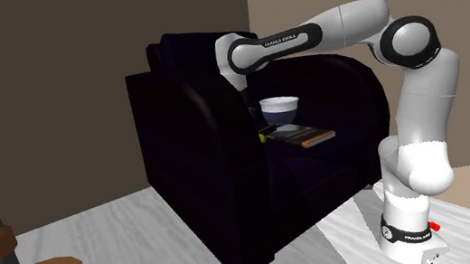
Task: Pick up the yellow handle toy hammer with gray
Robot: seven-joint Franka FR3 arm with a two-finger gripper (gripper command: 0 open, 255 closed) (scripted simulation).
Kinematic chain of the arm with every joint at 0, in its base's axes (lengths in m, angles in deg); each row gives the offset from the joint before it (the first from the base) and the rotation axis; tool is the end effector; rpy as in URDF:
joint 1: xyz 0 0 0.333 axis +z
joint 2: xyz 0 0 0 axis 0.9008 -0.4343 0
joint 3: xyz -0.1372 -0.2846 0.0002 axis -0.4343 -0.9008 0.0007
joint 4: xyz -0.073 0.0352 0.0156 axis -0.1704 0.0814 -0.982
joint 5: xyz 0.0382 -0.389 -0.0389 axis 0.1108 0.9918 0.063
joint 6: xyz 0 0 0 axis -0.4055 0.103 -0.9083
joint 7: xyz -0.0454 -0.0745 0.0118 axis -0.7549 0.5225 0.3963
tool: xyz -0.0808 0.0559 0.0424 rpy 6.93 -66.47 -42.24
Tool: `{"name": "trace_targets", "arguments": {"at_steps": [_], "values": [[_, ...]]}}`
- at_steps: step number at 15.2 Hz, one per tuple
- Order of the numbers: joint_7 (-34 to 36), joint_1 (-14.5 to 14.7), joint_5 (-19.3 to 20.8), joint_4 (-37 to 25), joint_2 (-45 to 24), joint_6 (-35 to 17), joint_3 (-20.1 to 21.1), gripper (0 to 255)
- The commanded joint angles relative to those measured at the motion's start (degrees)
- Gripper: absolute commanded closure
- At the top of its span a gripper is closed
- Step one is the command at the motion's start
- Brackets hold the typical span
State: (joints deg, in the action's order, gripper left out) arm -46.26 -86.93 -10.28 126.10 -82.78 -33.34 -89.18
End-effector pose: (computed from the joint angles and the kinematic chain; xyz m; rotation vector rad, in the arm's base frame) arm 0.4290 -0.2888 0.5638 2.6180 -1.6496 -0.0906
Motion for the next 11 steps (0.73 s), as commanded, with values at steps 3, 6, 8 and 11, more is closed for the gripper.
{"name": "trace_targets", "arguments": {"at_steps": [3, 6, 8, 11], "values": [[0.0, 0.0, 0.0, 0.0, 0.0, 0.0, 0.0, 255], [-0.2, 0.0, 0.0, -1.7, -0.1, 1.6, 0.0, 255], [-0.3, 0.0, -0.1, -3.5, -0.3, 3.2, 0.0, 255], [-0.4, 0.0, -0.1, -6.2, -0.7, 5.6, 0.0, 255]]}}
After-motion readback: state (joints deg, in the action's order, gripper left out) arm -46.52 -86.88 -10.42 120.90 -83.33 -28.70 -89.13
